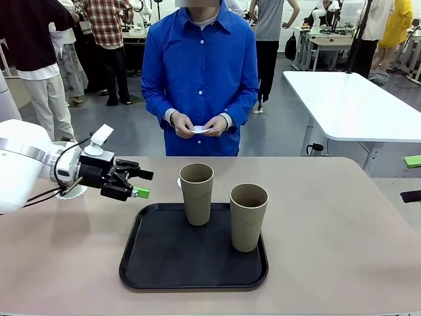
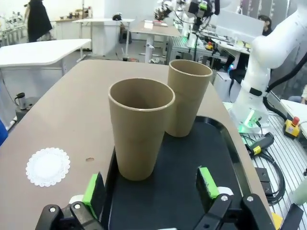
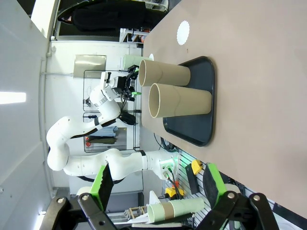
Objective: Place coasters on the table and set cups on them.
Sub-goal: Take one Reusable plastic cup from the Flat Tray and place it on a coaster set by the human.
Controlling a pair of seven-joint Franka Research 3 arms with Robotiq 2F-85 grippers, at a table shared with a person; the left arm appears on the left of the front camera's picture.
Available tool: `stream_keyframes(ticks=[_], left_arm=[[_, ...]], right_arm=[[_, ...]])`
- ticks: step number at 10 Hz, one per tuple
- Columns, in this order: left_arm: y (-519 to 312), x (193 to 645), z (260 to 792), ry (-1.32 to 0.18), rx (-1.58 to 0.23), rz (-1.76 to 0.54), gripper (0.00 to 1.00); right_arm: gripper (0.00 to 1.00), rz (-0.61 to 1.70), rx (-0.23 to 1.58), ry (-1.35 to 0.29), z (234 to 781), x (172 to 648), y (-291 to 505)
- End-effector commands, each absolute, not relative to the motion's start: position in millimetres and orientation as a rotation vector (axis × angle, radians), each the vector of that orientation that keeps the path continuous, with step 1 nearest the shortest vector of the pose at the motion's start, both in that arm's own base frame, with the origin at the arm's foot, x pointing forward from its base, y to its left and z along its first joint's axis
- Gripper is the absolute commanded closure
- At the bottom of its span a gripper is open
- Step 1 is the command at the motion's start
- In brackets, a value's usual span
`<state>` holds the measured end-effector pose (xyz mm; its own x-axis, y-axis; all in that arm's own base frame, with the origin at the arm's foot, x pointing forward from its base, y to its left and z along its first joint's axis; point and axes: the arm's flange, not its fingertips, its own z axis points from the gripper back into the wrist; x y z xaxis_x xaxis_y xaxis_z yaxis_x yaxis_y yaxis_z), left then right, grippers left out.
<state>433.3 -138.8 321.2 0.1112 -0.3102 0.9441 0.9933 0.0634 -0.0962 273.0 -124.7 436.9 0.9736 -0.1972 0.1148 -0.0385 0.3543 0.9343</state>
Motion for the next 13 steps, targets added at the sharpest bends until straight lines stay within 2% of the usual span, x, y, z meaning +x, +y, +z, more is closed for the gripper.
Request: stream_keyframes(ticks=[1, 3, 7, 9, 13], left_arm=[[-160, 454, 308, -0.889, -1.005, -1.386, 0.00], [-172, 463, 297, -0.896, -1.033, -1.470, 0.00], [-182, 487, 278, -0.926, -1.159, -1.351, 0.00], [-187, 489, 264, -0.918, -1.240, -1.319, 0.00], [-201, 481, 250, -0.936, -1.245, -1.336, 0.00]], right_arm=[[0.00, -0.093, 1.227, -0.239, 437, 275, -125], [0.00, -0.093, 1.227, -0.239, 437, 275, -125], [0.00, -0.093, 1.227, -0.239, 437, 275, -125], [0.00, -0.093, 1.227, -0.239, 437, 275, -125], [0.00, -0.093, 1.227, -0.239, 437, 275, -125]])
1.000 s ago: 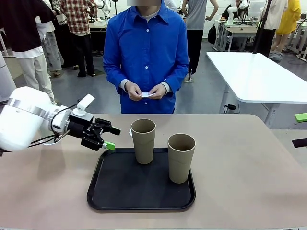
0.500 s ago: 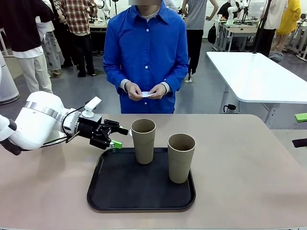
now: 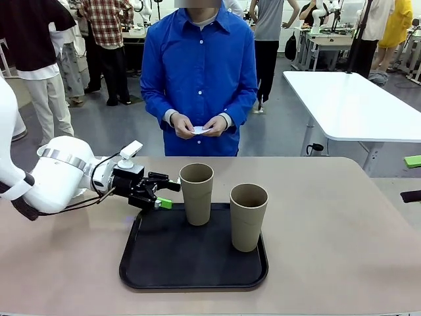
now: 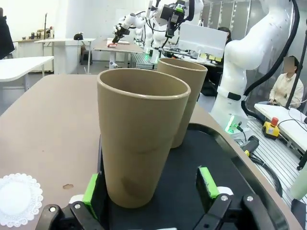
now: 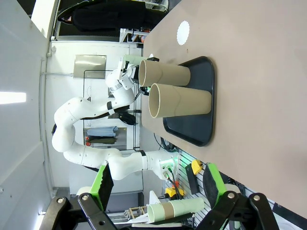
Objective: Place coasters on the table and set cups on them.
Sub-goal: Take one Reusable plastic cup from the Flat Tray and place it on a coaster set by the human.
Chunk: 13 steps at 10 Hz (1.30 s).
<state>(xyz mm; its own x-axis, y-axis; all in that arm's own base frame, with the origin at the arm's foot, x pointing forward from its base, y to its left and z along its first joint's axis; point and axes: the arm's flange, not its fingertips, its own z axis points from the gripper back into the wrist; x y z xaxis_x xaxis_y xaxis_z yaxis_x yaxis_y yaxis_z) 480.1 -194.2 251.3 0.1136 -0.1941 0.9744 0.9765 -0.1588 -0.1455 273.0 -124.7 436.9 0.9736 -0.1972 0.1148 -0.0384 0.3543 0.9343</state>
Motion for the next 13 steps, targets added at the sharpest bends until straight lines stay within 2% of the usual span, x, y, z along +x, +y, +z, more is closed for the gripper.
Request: stream_keyframes(ticks=[1, 13], left_arm=[[-205, 481, 249, -0.930, -1.245, -1.341, 0.00], [-226, 490, 247, -0.992, -1.222, -1.441, 0.00]], right_arm=[[0.00, -0.093, 1.227, -0.239, 437, 275, -125], [0.00, -0.093, 1.227, -0.239, 437, 275, -125]])
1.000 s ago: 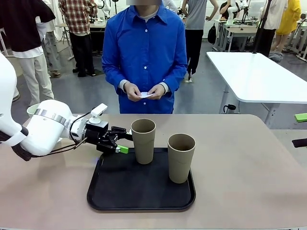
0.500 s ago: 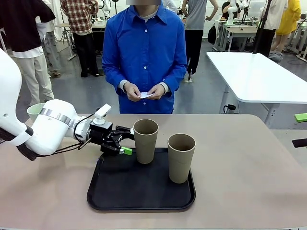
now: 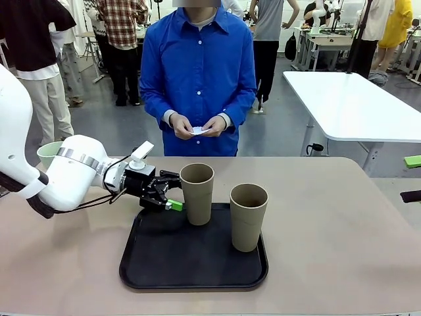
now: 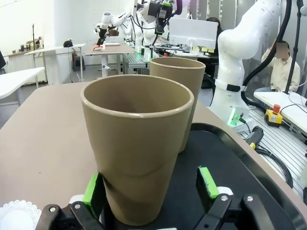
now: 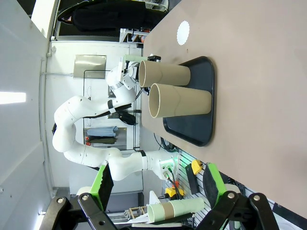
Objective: Place coasters on the table and set cups on them.
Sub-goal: Take one Reusable plastic cup from the Flat Tray and place it on a coaster set by the human.
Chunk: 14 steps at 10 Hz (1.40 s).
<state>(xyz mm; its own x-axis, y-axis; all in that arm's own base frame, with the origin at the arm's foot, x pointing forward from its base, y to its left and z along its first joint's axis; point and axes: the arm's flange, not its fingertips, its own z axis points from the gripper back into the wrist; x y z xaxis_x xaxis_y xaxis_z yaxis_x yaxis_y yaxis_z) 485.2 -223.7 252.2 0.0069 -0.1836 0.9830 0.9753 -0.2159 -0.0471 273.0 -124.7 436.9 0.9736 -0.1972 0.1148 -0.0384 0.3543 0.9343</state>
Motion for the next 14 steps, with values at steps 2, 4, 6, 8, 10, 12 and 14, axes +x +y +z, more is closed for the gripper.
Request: stream_keyframes(ticks=[2, 4, 6, 8, 10, 12, 14], left_arm=[[-229, 495, 247, -1.001, -1.216, -1.439, 0.00], [-234, 500, 247, -1.002, -1.216, -1.436, 0.00], [-241, 503, 245, -0.989, -1.224, -1.436, 0.00], [-249, 503, 243, -0.972, -1.233, -1.436, 0.00], [-256, 503, 243, -0.962, -1.234, -1.439, 0.00], [-264, 504, 242, -0.955, -1.234, -1.443, 0.00], [-267, 506, 240, -0.952, -1.229, -1.449, 0.00]], right_arm=[[0.00, -0.093, 1.227, -0.239, 437, 275, -125], [0.00, -0.093, 1.227, -0.239, 437, 275, -125], [0.00, -0.093, 1.227, -0.239, 437, 275, -125], [0.00, -0.093, 1.227, -0.239, 437, 275, -125], [0.00, -0.093, 1.227, -0.239, 437, 275, -125], [0.00, -0.093, 1.227, -0.239, 437, 275, -125], [0.00, -0.093, 1.227, -0.239, 437, 275, -125]])
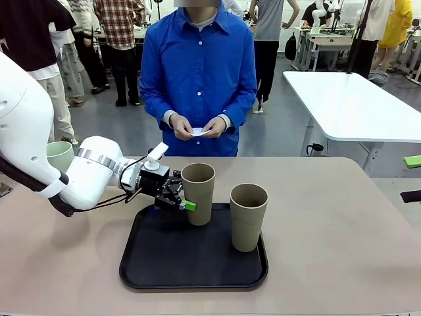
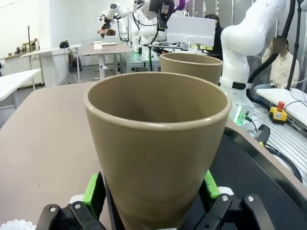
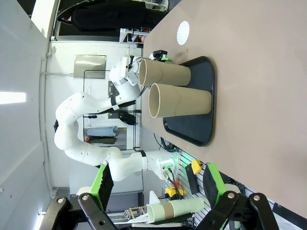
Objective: Place coasters on the table and set cups on them.
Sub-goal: Take one Reusable plastic cup from the Flat Tray and place it on a coaster set by the human.
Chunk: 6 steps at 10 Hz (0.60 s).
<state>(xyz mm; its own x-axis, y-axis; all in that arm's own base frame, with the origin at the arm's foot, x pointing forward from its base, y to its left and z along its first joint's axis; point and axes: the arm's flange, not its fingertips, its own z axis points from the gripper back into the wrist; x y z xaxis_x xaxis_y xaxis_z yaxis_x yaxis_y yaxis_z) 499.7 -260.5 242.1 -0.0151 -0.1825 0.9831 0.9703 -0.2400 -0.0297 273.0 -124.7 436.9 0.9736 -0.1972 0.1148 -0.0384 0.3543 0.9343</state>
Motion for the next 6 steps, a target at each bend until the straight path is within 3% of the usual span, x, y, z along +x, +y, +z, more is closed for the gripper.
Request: stream_keyframes(ticks=[1, 6], left_arm=[[-266.9, 507.1, 239.7, -0.953, -1.228, -1.455, 0.00], [-271.2, 511.6, 235.6, -0.941, -1.246, -1.453, 0.00]], right_arm=[[0.00, -0.093, 1.227, -0.239, 437.0, 275.0, -124.8], [0.00, -0.093, 1.227, -0.239, 437.0, 275.0, -124.8]])
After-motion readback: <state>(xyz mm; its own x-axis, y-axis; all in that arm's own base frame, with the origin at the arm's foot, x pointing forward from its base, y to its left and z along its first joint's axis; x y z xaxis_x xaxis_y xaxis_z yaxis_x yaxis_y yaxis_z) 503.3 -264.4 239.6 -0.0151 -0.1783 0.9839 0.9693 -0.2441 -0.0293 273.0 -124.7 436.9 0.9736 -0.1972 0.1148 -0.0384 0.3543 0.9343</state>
